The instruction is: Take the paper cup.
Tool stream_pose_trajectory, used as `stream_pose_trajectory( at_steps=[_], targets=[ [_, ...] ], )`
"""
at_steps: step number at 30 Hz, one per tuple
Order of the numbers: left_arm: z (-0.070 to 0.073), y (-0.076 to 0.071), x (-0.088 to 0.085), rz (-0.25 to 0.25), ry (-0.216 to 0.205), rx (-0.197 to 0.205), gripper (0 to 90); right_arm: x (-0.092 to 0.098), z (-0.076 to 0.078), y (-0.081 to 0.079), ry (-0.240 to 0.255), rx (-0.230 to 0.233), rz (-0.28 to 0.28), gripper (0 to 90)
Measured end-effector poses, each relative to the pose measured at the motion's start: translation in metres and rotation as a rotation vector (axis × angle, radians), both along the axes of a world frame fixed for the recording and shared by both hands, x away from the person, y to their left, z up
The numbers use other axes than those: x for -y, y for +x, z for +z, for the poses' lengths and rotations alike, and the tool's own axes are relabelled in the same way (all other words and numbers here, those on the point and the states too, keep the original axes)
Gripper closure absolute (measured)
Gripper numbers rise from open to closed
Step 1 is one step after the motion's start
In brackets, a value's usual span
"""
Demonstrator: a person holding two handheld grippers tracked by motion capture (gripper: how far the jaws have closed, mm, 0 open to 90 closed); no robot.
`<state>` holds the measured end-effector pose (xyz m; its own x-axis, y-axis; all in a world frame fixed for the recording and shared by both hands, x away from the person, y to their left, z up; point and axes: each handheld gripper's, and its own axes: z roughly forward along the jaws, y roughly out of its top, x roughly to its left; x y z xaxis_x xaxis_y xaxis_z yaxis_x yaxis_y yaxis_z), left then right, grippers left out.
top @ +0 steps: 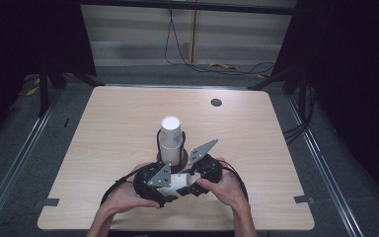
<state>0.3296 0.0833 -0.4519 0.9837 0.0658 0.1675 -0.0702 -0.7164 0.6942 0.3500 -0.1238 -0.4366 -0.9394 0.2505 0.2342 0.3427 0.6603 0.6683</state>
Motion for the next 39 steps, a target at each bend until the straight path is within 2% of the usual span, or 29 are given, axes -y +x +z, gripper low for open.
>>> stream_pose_trajectory(
  at_steps=[4, 11, 16, 18, 25, 28, 29, 30, 33, 35, 39],
  targets=[
    [0.001, 0.0, -0.001, 0.007, -0.026, 0.008, 20.6, 0.002, 0.001, 0.0, 0.004, 0.003, -0.008, 36.0],
    [0.002, -0.001, -0.008, 0.04, -0.101, 0.008, 16.8, 0.009, 0.001, -0.002, 0.026, 0.008, -0.038, 36.1],
    [0.002, 0.0, -0.015, 0.06, -0.195, -0.022, 16.1, 0.012, 0.0, -0.003, 0.021, 0.017, -0.055, 36.1],
    [0.001, 0.0, -0.017, 0.068, -0.212, -0.027, 15.9, 0.014, 0.0, -0.003, 0.029, 0.016, -0.063, 36.1],
    [-0.003, -0.001, -0.024, 0.114, -0.26, -0.037, 15.8, 0.023, -0.006, -0.003, 0.062, 0.018, -0.095, 36.1],
    [-0.005, 0.0, -0.029, 0.131, -0.299, -0.049, 15.8, 0.027, -0.008, -0.004, 0.079, 0.017, -0.11, 36.1],
    [-0.006, 0.0, -0.03, 0.148, -0.324, -0.054, 15.9, 0.028, -0.009, -0.004, 0.082, 0.019, -0.115, 36.1],
    [-0.006, 0.0, -0.032, 0.156, -0.326, -0.048, 16.2, 0.029, -0.009, -0.004, 0.086, 0.02, -0.123, 36.1],
    [-0.01, 0.0, -0.037, 0.195, -0.387, -0.05, 16.3, 0.032, -0.012, -0.004, 0.102, 0.028, -0.133, 36.1],
    [-0.011, 0.002, -0.039, 0.193, -0.392, -0.066, 16.4, 0.034, -0.013, -0.006, 0.123, 0.025, -0.139, 36.1],
    [-0.015, 0.001, -0.042, 0.211, -0.421, -0.054, 16.4, 0.037, -0.015, -0.007, 0.149, 0.037, -0.154, 36.1]
  ],
)
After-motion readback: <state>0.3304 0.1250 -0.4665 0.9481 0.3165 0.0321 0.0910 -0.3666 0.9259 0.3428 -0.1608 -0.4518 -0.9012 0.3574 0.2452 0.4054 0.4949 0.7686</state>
